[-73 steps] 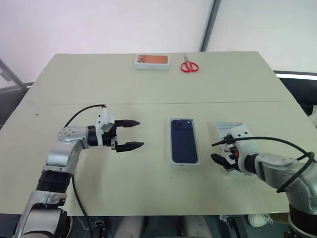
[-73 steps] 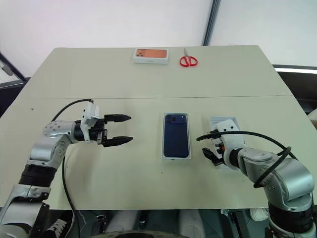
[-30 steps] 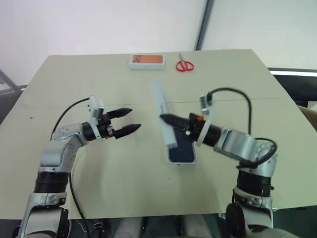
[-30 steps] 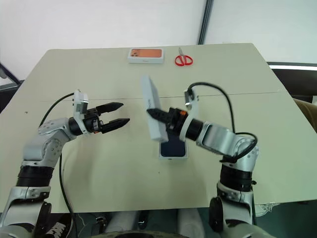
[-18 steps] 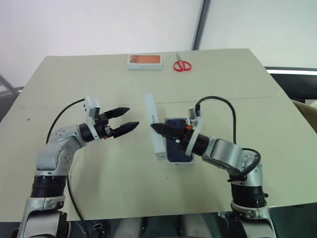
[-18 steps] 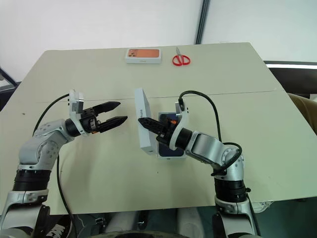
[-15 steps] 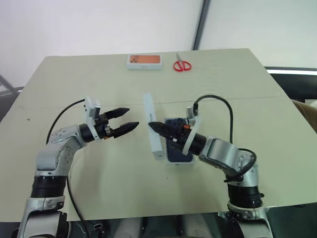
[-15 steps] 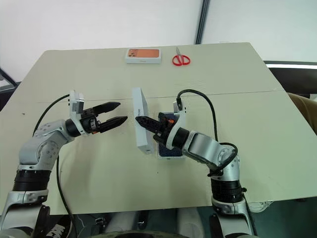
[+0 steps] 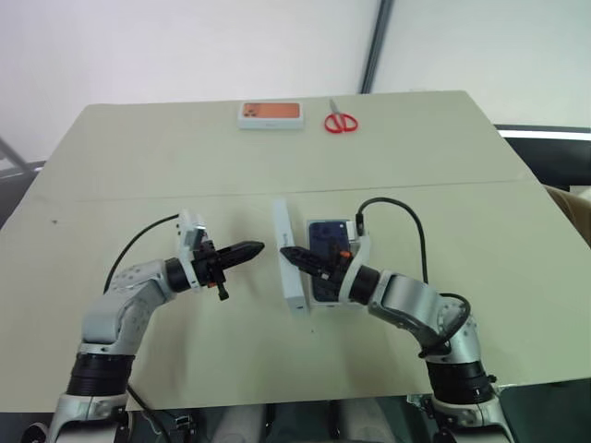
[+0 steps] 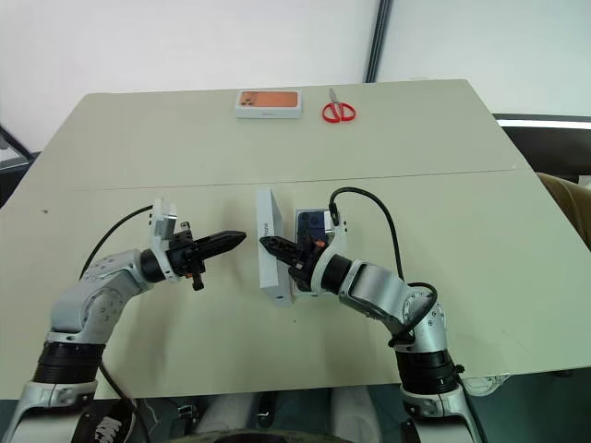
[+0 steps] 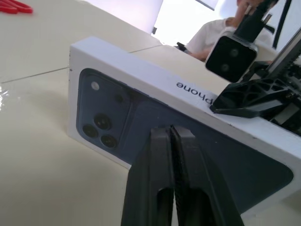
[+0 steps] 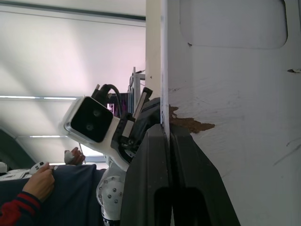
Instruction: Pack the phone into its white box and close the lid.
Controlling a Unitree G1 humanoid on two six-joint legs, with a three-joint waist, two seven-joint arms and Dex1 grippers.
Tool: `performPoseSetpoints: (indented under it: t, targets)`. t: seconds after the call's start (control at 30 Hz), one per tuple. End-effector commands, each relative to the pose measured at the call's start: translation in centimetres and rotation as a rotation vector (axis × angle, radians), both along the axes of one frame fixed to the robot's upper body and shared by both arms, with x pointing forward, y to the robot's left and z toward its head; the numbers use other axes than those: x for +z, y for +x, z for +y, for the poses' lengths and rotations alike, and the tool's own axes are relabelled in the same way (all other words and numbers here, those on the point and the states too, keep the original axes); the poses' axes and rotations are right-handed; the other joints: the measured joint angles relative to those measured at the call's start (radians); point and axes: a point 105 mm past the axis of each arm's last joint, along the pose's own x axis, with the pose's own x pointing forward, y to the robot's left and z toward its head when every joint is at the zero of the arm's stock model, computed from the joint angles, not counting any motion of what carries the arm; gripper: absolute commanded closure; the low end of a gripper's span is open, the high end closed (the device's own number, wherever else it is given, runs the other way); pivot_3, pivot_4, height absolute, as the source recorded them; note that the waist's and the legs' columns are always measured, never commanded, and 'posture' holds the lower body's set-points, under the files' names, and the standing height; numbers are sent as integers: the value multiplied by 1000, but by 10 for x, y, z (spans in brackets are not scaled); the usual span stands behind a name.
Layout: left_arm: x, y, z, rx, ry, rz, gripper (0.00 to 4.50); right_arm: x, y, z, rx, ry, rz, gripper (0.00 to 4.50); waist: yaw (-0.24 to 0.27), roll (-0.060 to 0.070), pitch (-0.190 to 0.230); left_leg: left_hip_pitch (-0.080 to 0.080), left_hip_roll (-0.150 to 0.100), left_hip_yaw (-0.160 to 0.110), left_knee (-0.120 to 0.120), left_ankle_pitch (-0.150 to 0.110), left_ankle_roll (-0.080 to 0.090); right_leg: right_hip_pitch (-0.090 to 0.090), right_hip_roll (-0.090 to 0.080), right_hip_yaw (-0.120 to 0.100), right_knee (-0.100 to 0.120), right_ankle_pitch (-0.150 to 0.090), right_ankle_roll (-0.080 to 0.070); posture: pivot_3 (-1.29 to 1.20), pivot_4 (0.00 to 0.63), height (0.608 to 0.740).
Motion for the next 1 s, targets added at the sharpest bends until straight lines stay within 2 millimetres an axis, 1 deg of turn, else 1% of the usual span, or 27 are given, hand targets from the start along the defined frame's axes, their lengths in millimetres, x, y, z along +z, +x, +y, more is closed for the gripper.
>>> performPoseSetpoints:
  t: [0.03, 0.07, 0.1, 0.13, 0.23, 0.27, 0.33, 0.37, 0.4, 0.47, 0.5, 0.57, 0.63, 0.67, 0.73, 0.8, 0.83, 0.9, 0.93, 0.97, 1.0]
  targets:
    - [-5, -2, -14, -20, 17, -25, 4436, 8, -3, 0, 12, 6, -59, 4500, 3, 0, 0, 0, 0, 0, 0, 0, 0, 0, 0, 0, 0, 0, 0, 0, 150, 740]
    - [-8, -2, -19, -27, 21, -30, 4436, 7, -3, -2, 11, 10, -55, 4500, 3, 0, 0, 0, 0, 0, 0, 0, 0, 0, 0, 0, 0, 0, 0, 0, 150, 740]
    - [-9, -1, -23, -28, 19, -37, 4500, 7, -3, -2, 11, 20, -51, 3896, 6, 0, 0, 0, 0, 0, 0, 0, 0, 0, 0, 0, 0, 0, 0, 0, 150, 740]
    - [-10, 0, -28, -30, 4, -30, 4500, 7, -4, -3, 12, 8, -65, 3567, 10, 0, 0, 0, 0, 0, 0, 0, 0, 0, 0, 0, 0, 0, 0, 0, 150, 740]
    - [-8, 3, -38, -36, -11, -46, 4500, 9, -2, -8, 5, -66, -136, 2093, 17, 0, 0, 0, 0, 0, 1, 0, 0, 1, 0, 0, 0, 0, 0, 0, 150, 740]
    - [-8, 3, -40, -37, -10, -53, 4500, 10, -1, -10, -2, -84, -157, 1520, 19, 0, 0, 0, 0, 0, 1, 0, 0, 1, 0, 0, 0, 0, 0, 0, 150, 740]
    - [-8, 4, -42, -45, -14, -50, 4500, 10, 2, -20, 5, -262, -302, 428, 20, 0, 0, 0, 0, 0, 1, 0, 0, 1, 0, 0, -1, 0, 0, 0, 150, 740]
    - [-8, 6, -44, -46, -17, -51, 4500, 7, 10, -34, -26, -519, -467, 55, 21, 1, 0, 0, -1, 1, 1, 0, 0, 1, 0, 0, -1, 0, 0, 0, 150, 740]
    - [-8, 7, -47, -47, -19, -51, 4500, 8, 17, -49, -63, -682, -590, 55, 22, 1, 1, 0, -1, 1, 2, 0, 0, 1, 0, -1, -1, 0, 0, 0, 150, 740]
    - [-8, 9, -54, -47, -36, -50, 4500, 27, 26, -71, -158, -754, -737, 55, 22, 0, 0, 0, -2, 0, 2, 0, 1, 2, 0, -2, -1, 0, 1, 0, 150, 740]
    - [-8, 10, -59, -47, -43, -49, 4500, 32, 30, -80, -193, -819, -802, 55, 22, 0, 0, 1, -1, -1, 2, 0, 1, 3, 0, -3, -2, 0, 1, 0, 150, 740]
    - [-8, 12, -69, -51, -65, -41, 4500, 38, 33, -95, -239, -898, -880, 55, 22, 0, 0, 0, -1, -1, 1, 0, 1, 3, 0, -4, -3, 0, 1, 0, 150, 740]
    - [-9, 13, -77, -54, -78, -35, 4500, 40, 35, -106, -271, -1004, -948, 55, 22, 0, 0, 0, -1, -1, 2, -1, 1, 4, 0, -3, -3, 0, 1, 0, 150, 740]
    - [-10, 13, -80, -56, -79, -34, 4500, 40, 34, -108, -282, -981, -942, 280, 21, 0, 0, 0, -1, 0, 2, -1, 1, 3, -1, -3, -3, 0, 1, 0, 150, 740]
    - [-12, 14, -83, -59, -77, -32, 4500, 40, 32, -108, -289, -873, -900, 941, 18, 0, 0, 0, -1, 0, 2, -1, 1, 3, -1, -3, -3, 0, 1, 0, 150, 740]
    - [-11, 16, -86, -70, -81, -36, 4500, 38, 31, -109, -281, -912, -919, 1906, 18, 0, 0, 0, 0, 0, 2, -1, 1, 3, 0, -3, -2, 0, 1, 0, 150, 740]
    - [-11, 17, -87, -75, -83, -32, 4500, 38, 31, -111, -276, -957, -943, 2541, 20, 0, 0, 0, 0, 0, 2, -1, 1, 3, 0, -3, -2, 0, 1, 0, 150, 740]
    - [-11, 16, -88, -90, -73, -40, 4500, 37, 31, -110, -258, -973, -970, 3592, 22, 0, 0, 0, -1, 0, 2, -1, 1, 4, 0, -3, -2, 0, 1, 0, 150, 740]
    - [-10, 16, -88, -92, -72, -42, 4500, 35, 32, -111, -246, -1019, -990, 4077, 23, 0, 0, 0, -1, 0, 2, -1, 1, 4, -1, -3, -3, 0, 1, 0, 150, 740]
    - [-9, 16, -88, -91, -74, -44, 4500, 32, 32, -111, -229, -1060, -1016, 4429, 23, 0, 0, 0, -1, 0, 2, -1, 1, 4, -1, -3, -3, 0, 1, 0, 150, 740]
    - [-6, 16, -86, -87, -83, -44, 4500, 30, 31, -112, -223, -1077, -1024, 4429, 24, 0, 0, 0, -1, -1, 2, -1, 1, 4, -1, -3, -3, 0, 1, 0, 150, 740]
